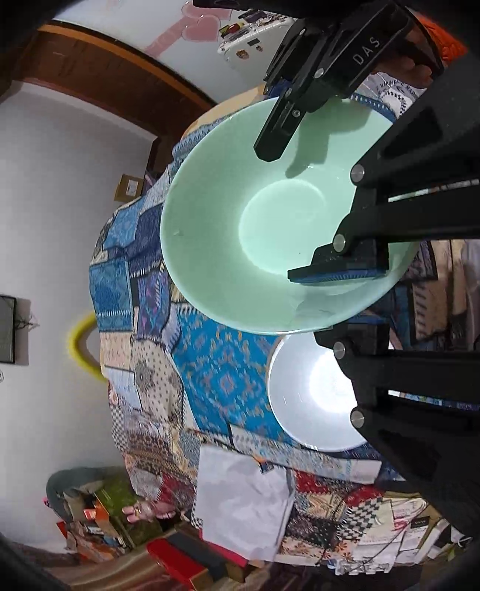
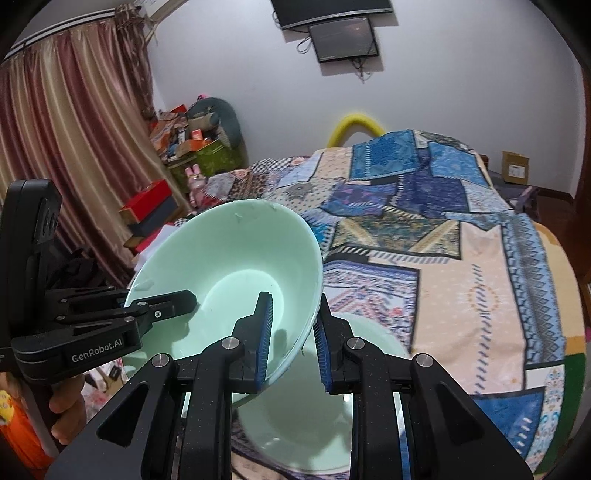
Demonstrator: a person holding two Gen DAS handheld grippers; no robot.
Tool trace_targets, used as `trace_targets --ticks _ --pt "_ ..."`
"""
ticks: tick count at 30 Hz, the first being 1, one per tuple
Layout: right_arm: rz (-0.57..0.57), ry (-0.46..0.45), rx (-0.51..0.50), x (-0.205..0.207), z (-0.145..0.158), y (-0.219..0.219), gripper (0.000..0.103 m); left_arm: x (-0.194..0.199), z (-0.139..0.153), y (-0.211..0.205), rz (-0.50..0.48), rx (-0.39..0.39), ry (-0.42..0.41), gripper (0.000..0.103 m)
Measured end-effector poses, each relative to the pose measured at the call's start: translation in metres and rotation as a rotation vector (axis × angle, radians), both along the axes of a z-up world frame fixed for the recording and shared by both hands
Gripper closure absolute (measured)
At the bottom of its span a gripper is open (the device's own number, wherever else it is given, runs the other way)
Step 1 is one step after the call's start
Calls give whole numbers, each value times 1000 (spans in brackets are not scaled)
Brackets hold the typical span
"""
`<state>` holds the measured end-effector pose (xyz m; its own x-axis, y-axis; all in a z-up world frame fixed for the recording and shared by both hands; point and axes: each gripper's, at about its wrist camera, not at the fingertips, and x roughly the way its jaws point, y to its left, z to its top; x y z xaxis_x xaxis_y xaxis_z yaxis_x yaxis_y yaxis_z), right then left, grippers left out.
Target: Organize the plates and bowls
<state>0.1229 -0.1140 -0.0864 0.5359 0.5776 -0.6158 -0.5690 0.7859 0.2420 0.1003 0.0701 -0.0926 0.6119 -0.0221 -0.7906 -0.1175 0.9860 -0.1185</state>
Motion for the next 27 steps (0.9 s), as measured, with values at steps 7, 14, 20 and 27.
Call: trace_targets --ticks 7,14,20,27 --pt "48 30 0 -1 -10 29 83 -10 -15 31 43 13 23 89" --pt "88 68 -11 1 -25 59 83 -13 -36 62 89 -8 56 89" --pt "112 113 -29 4 -42 79 83 -11 -56 82 112 -26 93 89" --pt "129 165 -48 8 -60 97 83 -10 -79 99 128 -46 138 89"
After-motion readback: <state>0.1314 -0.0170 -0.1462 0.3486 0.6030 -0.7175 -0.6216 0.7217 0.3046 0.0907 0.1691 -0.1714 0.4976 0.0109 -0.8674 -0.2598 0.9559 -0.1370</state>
